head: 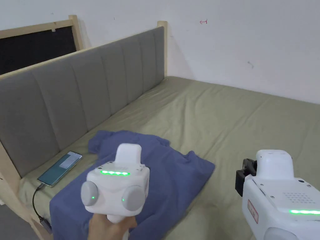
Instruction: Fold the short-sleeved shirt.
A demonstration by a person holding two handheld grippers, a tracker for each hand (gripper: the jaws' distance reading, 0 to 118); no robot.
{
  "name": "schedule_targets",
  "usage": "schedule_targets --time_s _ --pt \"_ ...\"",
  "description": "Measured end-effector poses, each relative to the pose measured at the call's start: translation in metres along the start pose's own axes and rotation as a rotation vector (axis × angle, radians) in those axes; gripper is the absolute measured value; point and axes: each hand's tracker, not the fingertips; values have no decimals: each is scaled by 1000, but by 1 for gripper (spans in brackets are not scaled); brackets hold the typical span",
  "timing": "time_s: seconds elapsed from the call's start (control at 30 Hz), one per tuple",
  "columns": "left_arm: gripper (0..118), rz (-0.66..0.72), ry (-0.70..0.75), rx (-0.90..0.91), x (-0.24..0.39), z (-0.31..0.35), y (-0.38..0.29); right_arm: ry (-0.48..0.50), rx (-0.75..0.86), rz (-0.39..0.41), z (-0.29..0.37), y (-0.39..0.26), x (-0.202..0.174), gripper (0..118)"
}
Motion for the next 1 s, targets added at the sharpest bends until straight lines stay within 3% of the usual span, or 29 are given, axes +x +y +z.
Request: schedule_targets --time_s 0.03,0.07,0.17,0.2,0.23,0.3,0.43,0.57,0.6,0.63,0.67,0.73,0.83,0.87,1.0 --pt "0 14 -28 -29 2 -12 -6 -4 -12 2 -3 -3 2 0" --pt "11 28 -38 -86 5 -28 -12 -15 -32 1 -8 -6 5 0" --pt "77 32 -86 -173 12 -64 -23 -23 -75 -14 -23 -16 15 0" --pt "93 51 -98 -203 14 -75 -24 -26 -91 -17 -29 -20 18 0" --pt "101 65 -105 -224 15 -83 -25 -28 -106 -19 -35 -23 22 0" --pt "100 80 -119 -217 18 -99 -21 -42 -140 -22 -47 -28 27 0" --pt "109 33 -104 -250 26 -137 -7 -48 -178 -18 -62 -38 37 0" --pt "109 19 -139 -342 36 -180 1 -70 -212 -16 -73 -47 45 0" --pt "105 26 -166 -401 38 -188 -2 -73 -223 -20 -76 -48 47 0" --pt "94 25 -174 -462 40 -203 -5 -75 -234 -22 -78 -50 48 0" --pt "89 -20 -101 -495 40 -211 -11 -78 -240 -28 -79 -51 50 0" --pt "86 -18 -162 -429 33 -196 -5 -74 -247 -41 -78 -53 54 0" --pt "34 23 -114 -393 18 -184 -3 -76 -257 -80 -80 -56 60 0" --pt "6 34 -100 -402 14 -184 -2 -74 -262 -93 -80 -57 62 0" --pt "3 127 -130 -443 4 -187 4 -70 -262 -120 -73 -58 67 0"
